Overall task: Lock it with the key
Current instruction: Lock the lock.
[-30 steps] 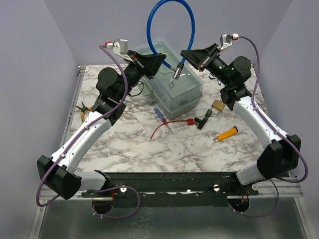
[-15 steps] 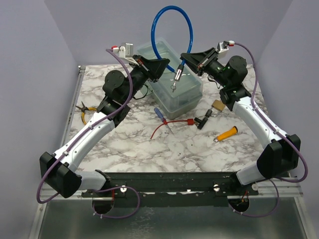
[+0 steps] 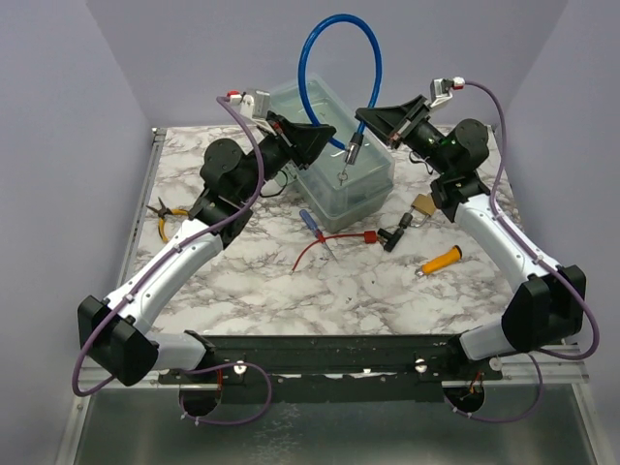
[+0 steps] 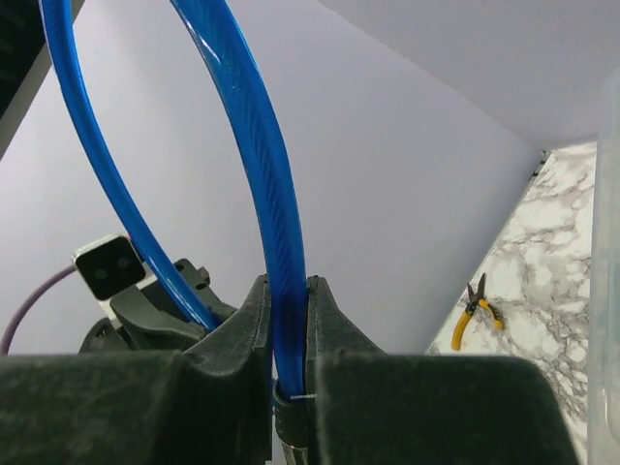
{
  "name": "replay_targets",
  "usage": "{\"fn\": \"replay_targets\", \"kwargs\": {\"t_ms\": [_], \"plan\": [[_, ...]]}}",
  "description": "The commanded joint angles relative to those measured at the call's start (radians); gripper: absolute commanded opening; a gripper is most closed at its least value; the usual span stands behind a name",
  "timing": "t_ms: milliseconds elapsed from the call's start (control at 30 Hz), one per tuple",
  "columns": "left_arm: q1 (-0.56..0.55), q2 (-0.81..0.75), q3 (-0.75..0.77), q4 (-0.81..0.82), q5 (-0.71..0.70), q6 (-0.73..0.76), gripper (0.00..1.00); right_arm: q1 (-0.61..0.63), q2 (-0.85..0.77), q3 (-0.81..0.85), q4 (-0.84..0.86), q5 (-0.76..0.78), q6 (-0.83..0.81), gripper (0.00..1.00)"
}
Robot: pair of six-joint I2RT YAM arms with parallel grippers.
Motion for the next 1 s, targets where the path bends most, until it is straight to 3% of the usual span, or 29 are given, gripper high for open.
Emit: {"fn": "replay_targets", "kwargs": {"t_ms": [0, 267, 433, 533, 700, 867, 967], "plan": [[0.011, -0.008, 0.057, -0.102, 0.176, 0.119, 0.24, -0.006, -0.065, -0.007, 0.168, -0.059, -0.041, 0.0], [0.098, 0.017, 0.218, -0.174, 0.23, 0.129, 0.38, -0.042, -0.074, 0.014, 0.199, -0.085, -0.067, 0.0], [0.115, 0.026, 0.264, -0.175, 0.299, 0.115, 0.6, -0.048, -0.059, 0.041, 0.222, -0.086, -0.072, 0.0], [0.128, 0.013, 0.247, -0.177, 0.304, 0.116, 0.67, -0.062, -0.054, 0.055, 0.228, -0.081, -0.069, 0.0], [0.138, -0.027, 0.149, -0.189, 0.272, 0.113, 0.67, -0.086, -0.048, 0.078, 0.227, -0.074, -0.064, 0.0], [0.135, -0.054, 0.032, -0.139, 0.394, 0.163, 0.64, -0.087, -0.049, 0.07, 0.212, -0.068, -0.062, 0.0], [0.116, -0.049, 0.013, -0.126, 0.394, 0.201, 0.62, -0.09, -0.05, 0.068, 0.213, -0.066, -0.061, 0.0]]}}
